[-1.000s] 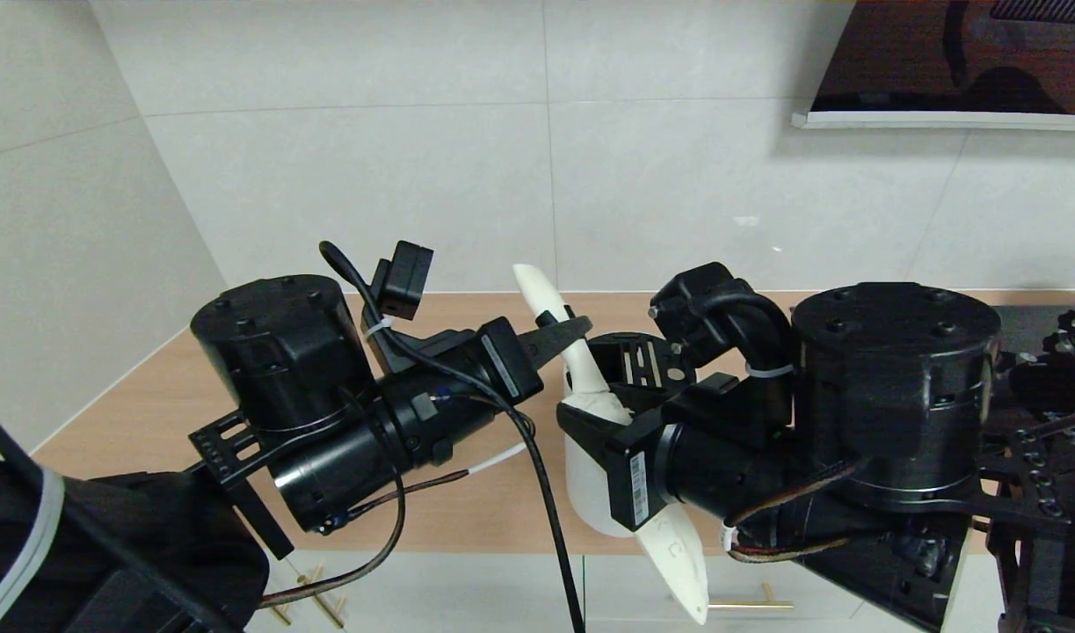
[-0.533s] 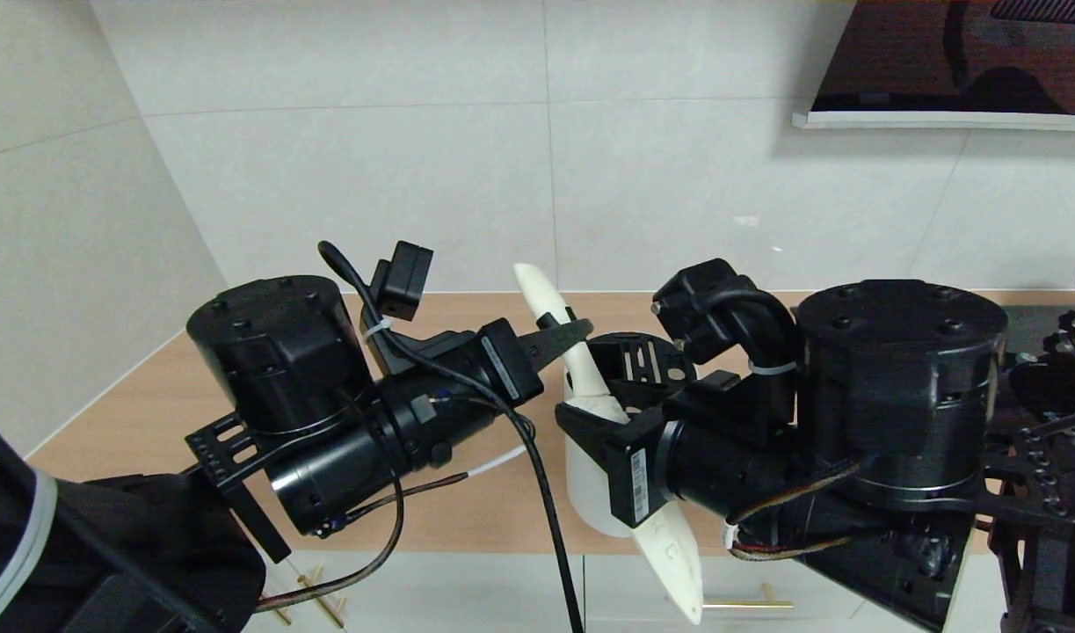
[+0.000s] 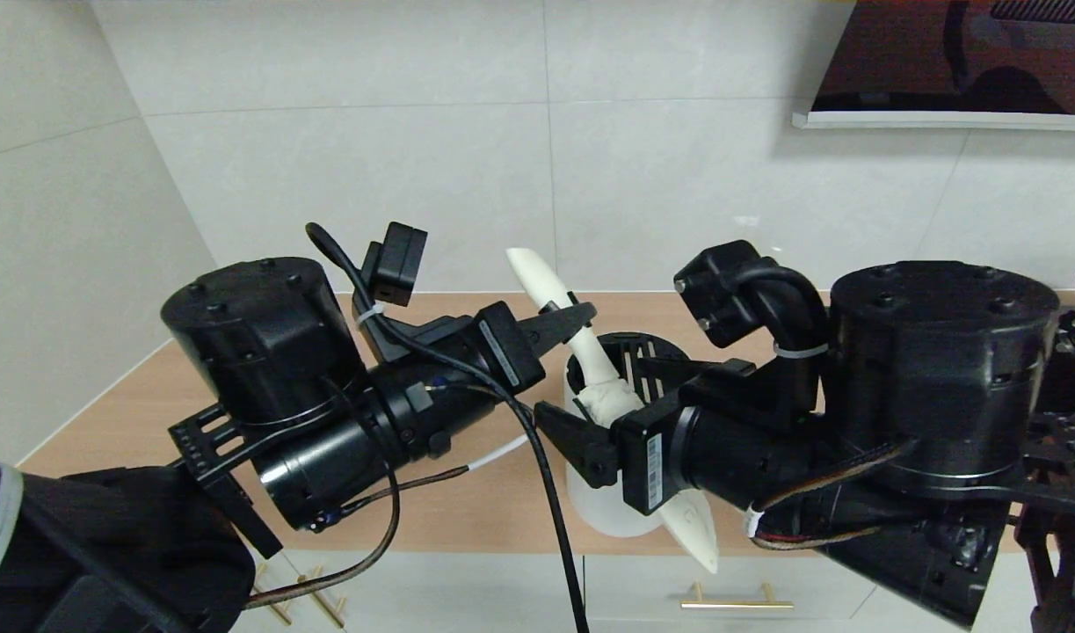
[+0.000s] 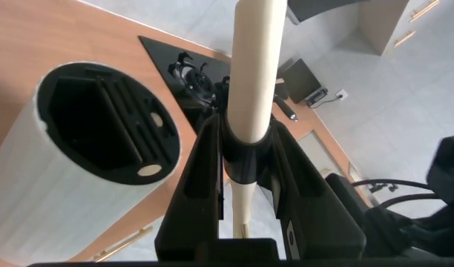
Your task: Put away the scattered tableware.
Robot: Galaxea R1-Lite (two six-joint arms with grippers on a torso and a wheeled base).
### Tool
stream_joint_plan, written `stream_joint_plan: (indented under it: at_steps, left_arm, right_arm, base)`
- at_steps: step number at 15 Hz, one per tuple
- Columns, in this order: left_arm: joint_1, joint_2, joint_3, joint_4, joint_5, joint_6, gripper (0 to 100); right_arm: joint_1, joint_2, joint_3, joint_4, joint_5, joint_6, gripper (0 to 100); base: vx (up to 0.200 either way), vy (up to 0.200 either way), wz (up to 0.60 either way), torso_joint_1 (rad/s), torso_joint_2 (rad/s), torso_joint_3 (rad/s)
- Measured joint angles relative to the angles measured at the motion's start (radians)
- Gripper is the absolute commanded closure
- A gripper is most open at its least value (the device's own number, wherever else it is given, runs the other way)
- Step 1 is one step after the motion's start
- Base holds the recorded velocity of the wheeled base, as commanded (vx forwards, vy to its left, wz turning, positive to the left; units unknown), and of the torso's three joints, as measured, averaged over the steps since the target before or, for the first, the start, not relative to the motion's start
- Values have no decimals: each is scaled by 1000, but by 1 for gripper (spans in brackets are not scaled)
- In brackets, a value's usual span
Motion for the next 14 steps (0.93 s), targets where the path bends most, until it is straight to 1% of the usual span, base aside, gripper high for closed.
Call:
stream_joint_plan:
  at_steps: [2,4,5,6,7,8,9,10,11,12,13,14]
  left_arm:
    - [0,-21,-31,84,43,0,100]
    - [1,-40,-100,217,127,3,100]
    - [3,-50,-131,256,157,5,100]
    - [3,-60,-154,279,179,20,100]
    - [3,-68,-184,357,224,53,100]
    - [3,-77,-242,443,294,114,100]
    - [-3,-86,-303,527,384,214,100]
    - [-24,-93,-342,559,469,308,100]
    - [-43,-95,-365,563,531,374,100]
    - [-67,-96,-385,560,604,437,100]
    - [-90,-92,-405,537,649,480,100]
    - [-108,-82,-423,491,686,516,100]
  right_arm:
    - [-33,-29,0,0,0,-2,0]
    - [-79,-65,0,5,0,-4,0]
    - [-93,-77,-1,5,0,-5,0]
    - [-104,-88,-1,7,2,-6,0]
    - [-132,-97,-2,7,5,-7,0]
    - [-177,-104,-2,7,8,-7,0]
    - [-220,-110,-1,7,10,-7,0]
    - [-246,-113,2,9,10,-7,0]
    - [-264,-114,4,8,11,-7,0]
    - [-282,-115,6,7,11,-7,0]
    - [-297,-116,7,8,12,-7,0]
    - [-309,-115,7,8,11,-7,0]
  base:
    - [0,0,0,0,0,0]
    - [0,0,0,0,0,0]
    - [0,0,0,0,0,0]
    - [0,0,0,0,0,0]
    - [0,0,0,0,0,0]
    - [0,0,0,0,0,0]
    - [0,0,0,0,0,0]
    - [0,0,0,0,0,0]
    - [0,0,0,0,0,0]
    - [0,0,0,0,0,0]
    - [0,0,0,0,0,0]
    - [0,0,0,0,0,0]
